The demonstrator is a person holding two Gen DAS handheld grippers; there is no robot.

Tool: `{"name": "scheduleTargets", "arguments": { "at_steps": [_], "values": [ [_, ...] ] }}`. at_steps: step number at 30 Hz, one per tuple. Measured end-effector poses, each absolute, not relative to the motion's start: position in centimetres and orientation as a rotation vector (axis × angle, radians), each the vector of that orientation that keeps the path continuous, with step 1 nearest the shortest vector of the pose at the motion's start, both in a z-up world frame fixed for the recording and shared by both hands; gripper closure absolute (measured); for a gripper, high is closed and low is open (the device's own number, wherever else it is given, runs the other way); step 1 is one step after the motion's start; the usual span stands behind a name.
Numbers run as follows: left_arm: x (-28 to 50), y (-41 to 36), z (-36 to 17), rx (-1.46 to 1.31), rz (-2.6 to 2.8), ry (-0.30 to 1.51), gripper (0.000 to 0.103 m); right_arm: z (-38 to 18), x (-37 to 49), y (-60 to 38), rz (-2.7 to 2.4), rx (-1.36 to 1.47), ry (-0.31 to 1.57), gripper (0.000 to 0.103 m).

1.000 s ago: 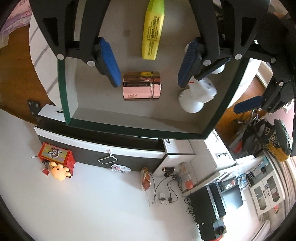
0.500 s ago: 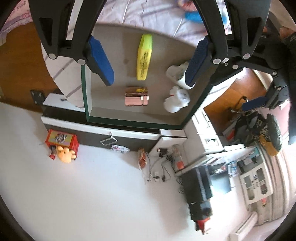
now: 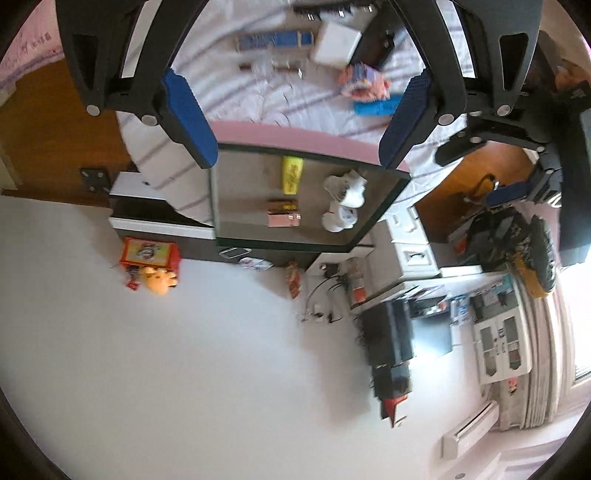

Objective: Organize rigid objects
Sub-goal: 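Withdraw both grippers from the box back over the bed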

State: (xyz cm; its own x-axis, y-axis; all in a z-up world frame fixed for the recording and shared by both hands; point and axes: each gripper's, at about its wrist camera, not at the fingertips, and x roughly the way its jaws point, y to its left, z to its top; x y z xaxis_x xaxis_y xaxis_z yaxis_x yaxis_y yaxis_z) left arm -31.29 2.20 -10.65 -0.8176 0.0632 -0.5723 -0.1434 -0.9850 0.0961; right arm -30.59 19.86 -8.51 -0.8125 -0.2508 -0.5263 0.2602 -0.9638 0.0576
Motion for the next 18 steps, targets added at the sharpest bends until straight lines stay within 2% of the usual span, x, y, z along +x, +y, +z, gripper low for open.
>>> {"name": "scheduleTargets", "arguments": {
  "at_steps": [6,12,18],
  "values": [
    [-26.6,3.2,-11.9,-0.884,2.843,0.168,0.0,-9.9,-26.3,20.8,-2.808,0.767,-0.012,0.011],
    [-24.9,3.4,-13.9,-0.961,2.812,0.149,0.0,-12.3,-23.9,21.5,-2.771,0.815,-0.153,0.011],
    [-24.3,2.8,-14.7,-0.991,2.831,0.151,0.0,-13.8,-22.9,22.1,-2.781,0.874,-0.148,0.011]
  ]
}}
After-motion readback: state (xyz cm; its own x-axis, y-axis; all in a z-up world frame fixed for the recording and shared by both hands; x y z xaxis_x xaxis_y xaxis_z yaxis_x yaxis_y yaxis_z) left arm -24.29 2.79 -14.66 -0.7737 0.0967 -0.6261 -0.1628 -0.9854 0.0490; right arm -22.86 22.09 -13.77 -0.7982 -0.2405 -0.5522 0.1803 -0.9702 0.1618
